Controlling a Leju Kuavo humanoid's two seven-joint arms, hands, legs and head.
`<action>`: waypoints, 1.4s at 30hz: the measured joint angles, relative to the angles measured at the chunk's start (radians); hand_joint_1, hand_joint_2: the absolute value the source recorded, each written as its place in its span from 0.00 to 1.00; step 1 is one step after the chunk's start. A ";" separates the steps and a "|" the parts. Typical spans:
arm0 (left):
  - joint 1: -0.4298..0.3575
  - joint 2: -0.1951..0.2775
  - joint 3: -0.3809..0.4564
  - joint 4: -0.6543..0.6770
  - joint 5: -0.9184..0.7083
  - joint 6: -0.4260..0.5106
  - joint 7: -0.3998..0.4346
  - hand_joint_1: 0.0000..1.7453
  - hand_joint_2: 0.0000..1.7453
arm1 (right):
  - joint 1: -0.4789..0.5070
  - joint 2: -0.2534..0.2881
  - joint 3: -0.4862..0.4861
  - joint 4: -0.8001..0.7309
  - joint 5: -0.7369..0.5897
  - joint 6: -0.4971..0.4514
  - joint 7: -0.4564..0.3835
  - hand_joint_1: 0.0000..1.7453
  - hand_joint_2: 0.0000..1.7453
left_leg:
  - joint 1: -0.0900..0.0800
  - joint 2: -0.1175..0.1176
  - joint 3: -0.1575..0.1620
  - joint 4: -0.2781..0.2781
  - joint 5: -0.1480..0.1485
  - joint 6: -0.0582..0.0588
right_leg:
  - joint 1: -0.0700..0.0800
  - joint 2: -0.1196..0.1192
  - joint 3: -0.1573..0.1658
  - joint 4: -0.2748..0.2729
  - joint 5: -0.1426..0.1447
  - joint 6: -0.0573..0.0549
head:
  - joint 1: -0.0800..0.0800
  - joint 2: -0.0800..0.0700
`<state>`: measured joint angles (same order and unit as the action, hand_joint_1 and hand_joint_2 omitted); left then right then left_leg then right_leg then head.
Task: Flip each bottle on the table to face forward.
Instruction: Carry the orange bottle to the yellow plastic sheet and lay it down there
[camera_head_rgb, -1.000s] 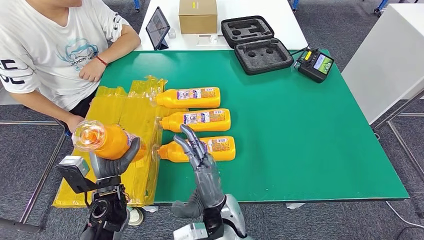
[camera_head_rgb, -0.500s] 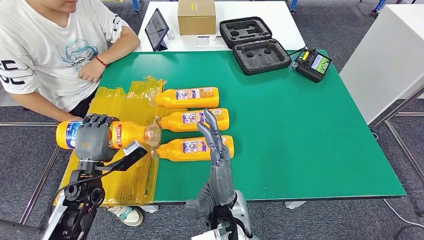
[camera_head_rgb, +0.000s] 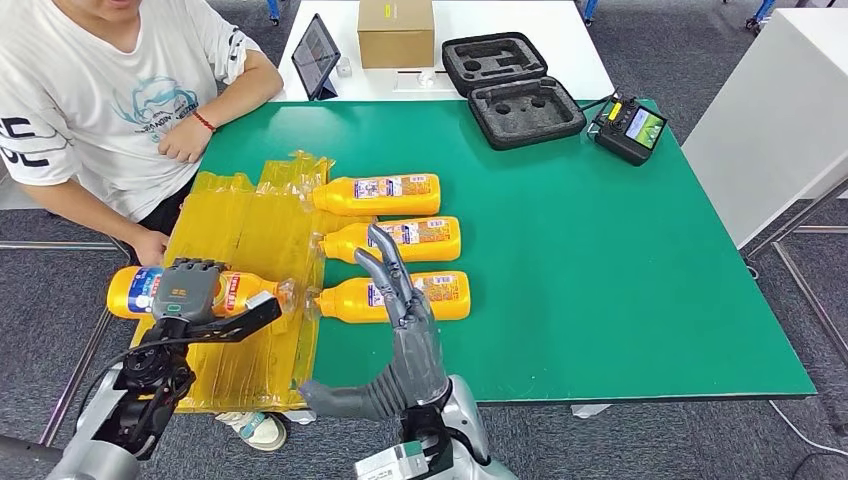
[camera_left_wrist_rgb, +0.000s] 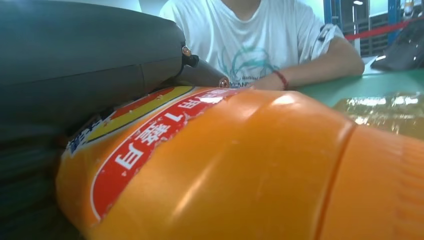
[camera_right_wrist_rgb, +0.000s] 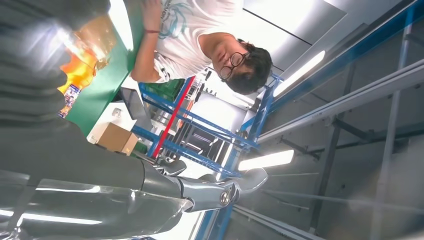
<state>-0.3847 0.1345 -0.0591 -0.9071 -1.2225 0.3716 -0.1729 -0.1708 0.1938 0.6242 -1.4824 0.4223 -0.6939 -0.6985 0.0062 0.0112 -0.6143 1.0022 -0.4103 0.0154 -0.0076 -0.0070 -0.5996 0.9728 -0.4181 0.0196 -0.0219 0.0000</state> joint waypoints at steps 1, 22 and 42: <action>-0.003 0.000 -0.002 0.008 0.000 -0.014 -0.003 1.00 1.00 | -0.002 0.000 0.002 0.004 -0.003 0.000 0.000 0.00 1.00 | 0.000 0.000 0.000 0.000 0.000 0.000 | 0.000 0.000 0.000 0.000 0.000 0.000 | 0.000 0.000; -0.101 -0.013 -0.037 0.156 0.118 -0.172 -0.113 0.00 1.00 | -0.011 0.000 0.014 0.049 0.002 0.000 0.000 0.00 1.00 | 0.000 -0.009 0.004 0.000 0.004 0.001 | 0.000 -0.008 0.007 0.000 0.001 0.001 | 0.000 0.000; -0.150 -0.013 0.014 0.179 0.631 -0.574 -0.241 0.00 0.00 | -0.011 -0.002 0.014 0.124 -0.012 0.009 0.000 0.00 1.00 | -0.001 -0.015 0.008 -0.001 0.005 0.003 | -0.001 -0.014 0.013 0.000 0.000 0.001 | 0.000 0.000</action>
<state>-0.5343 0.1212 -0.0455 -0.7284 -0.5911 -0.2027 -0.4144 -0.1820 0.1915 0.6382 -1.3587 0.4104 -0.6847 -0.6985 0.0050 -0.0035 -0.6059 1.0016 -0.4054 0.0179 -0.0085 -0.0210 -0.5866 0.9724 -0.4178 0.0210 -0.0220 0.0000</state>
